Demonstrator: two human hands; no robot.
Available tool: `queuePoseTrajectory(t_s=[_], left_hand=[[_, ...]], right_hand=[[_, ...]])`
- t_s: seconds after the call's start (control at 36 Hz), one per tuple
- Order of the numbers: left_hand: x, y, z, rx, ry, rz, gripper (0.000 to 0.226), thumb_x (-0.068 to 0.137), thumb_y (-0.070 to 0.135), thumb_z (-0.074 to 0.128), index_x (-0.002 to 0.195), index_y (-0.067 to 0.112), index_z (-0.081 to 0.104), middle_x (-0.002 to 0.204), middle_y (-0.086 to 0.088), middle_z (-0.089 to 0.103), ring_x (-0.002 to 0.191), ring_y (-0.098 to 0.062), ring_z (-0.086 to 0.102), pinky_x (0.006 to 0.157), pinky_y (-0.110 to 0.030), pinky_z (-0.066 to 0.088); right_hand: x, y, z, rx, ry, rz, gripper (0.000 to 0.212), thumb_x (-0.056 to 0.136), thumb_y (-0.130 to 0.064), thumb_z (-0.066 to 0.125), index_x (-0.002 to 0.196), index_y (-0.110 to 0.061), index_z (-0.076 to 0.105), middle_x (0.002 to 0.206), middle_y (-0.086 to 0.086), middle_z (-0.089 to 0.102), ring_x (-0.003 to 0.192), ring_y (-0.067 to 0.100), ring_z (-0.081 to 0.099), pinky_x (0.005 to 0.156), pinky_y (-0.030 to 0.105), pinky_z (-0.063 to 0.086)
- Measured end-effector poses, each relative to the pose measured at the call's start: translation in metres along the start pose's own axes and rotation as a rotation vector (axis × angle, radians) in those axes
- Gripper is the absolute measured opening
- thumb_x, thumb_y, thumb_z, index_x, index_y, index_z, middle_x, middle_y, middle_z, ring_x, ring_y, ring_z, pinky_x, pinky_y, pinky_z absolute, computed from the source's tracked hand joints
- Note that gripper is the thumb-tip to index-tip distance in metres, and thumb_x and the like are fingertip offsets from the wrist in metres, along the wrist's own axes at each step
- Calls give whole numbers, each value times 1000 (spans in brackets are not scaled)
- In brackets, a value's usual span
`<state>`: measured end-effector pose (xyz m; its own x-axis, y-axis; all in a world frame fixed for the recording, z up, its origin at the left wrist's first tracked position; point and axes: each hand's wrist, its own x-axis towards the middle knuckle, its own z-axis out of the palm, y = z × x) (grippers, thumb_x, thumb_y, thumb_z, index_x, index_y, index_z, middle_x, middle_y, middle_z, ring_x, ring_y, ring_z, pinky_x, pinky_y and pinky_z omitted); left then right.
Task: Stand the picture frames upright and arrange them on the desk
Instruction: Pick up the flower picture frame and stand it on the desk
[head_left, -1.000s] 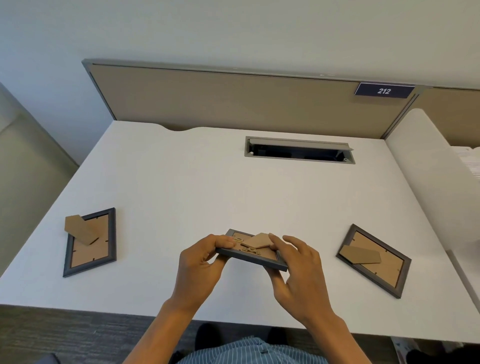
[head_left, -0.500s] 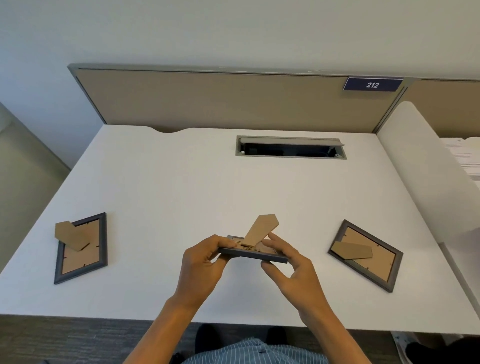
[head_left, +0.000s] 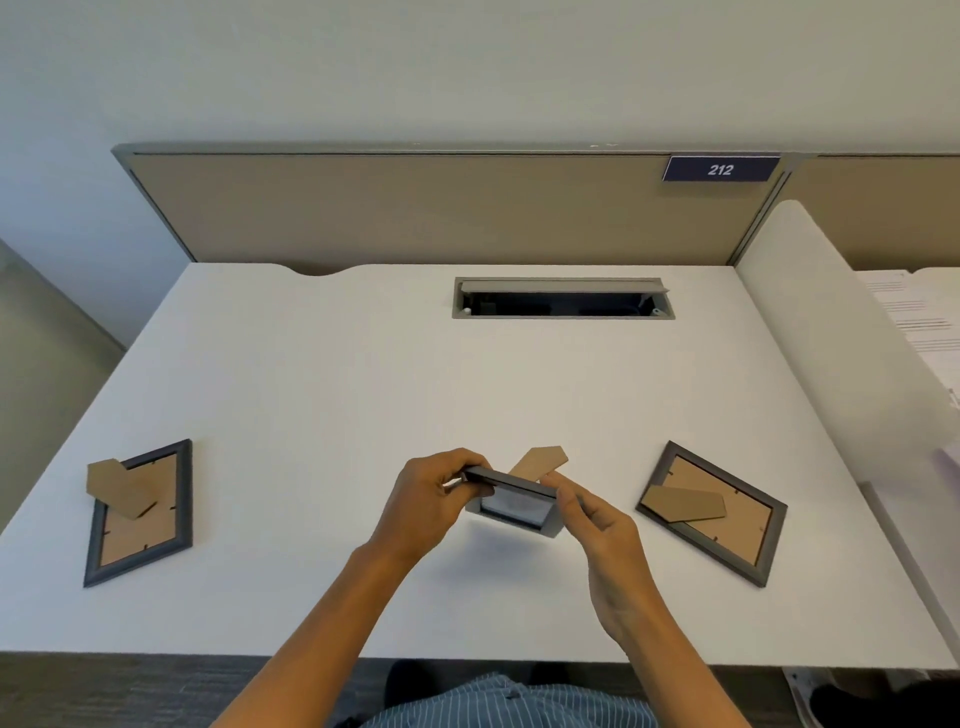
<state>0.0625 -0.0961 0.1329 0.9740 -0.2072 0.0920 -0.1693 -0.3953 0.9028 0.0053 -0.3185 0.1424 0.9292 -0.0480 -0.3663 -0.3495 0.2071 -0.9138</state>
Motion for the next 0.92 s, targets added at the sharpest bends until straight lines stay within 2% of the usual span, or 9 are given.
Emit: queuePoseTrajectory(t_s=[0.11, 0.22, 0.33, 0.53, 0.69, 0.78, 0.92], left_hand=[[19, -11, 8, 34, -45, -23, 26, 91, 10, 75, 98, 34, 73, 95, 10, 76, 94, -20, 71, 84, -24, 58], [34, -20, 15, 61, -74, -33, 30, 92, 7, 73, 99, 36, 72, 97, 14, 76, 97, -15, 72, 86, -20, 58], [47, -28, 19, 89, -96, -50, 26, 92, 10, 74, 101, 34, 71, 98, 17, 77, 100, -11, 72, 89, -25, 60], [61, -40, 23, 96, -104, -81, 25, 93, 11, 75, 108, 31, 73, 102, 20, 76, 104, -4, 71, 92, -23, 60], [69, -49, 25, 118, -99, -107, 27, 93, 16, 77, 115, 31, 73, 109, 18, 76, 107, 1, 69, 95, -25, 60], [73, -50, 25, 126, -104, -123, 30, 93, 20, 78, 118, 35, 72, 112, 20, 74, 106, 1, 70, 95, -22, 59], [77, -49, 27, 143, -110, -145, 37, 93, 24, 77, 124, 42, 67, 114, 21, 70, 103, 7, 66, 90, -13, 53]], right_hand=[[11, 2, -6, 30, 24, 44, 42, 88, -61, 74, 122, -38, 84, 130, -16, 79, 139, 11, 60, 125, 45, 33], [21, 1, -11, 20, 28, 69, 47, 86, -66, 72, 120, -36, 85, 125, -11, 82, 135, 18, 63, 128, 56, 33], [30, 0, -13, 10, 33, 97, 49, 86, -65, 71, 120, -33, 86, 123, -10, 83, 131, 16, 66, 127, 55, 36], [41, 0, -13, 16, 47, 165, 37, 94, -59, 68, 116, -35, 86, 117, -11, 84, 127, 15, 67, 126, 54, 38], [49, 1, -11, 54, 86, 180, 50, 85, -63, 72, 116, -25, 86, 115, -7, 85, 122, 15, 70, 120, 48, 46], [53, 2, -11, 66, 98, 187, 55, 86, -63, 72, 121, -22, 84, 117, -6, 85, 124, 17, 70, 118, 47, 47], [60, 6, -12, 60, 123, 217, 43, 96, -59, 71, 117, -24, 84, 114, -5, 85, 125, 21, 69, 119, 53, 46]])
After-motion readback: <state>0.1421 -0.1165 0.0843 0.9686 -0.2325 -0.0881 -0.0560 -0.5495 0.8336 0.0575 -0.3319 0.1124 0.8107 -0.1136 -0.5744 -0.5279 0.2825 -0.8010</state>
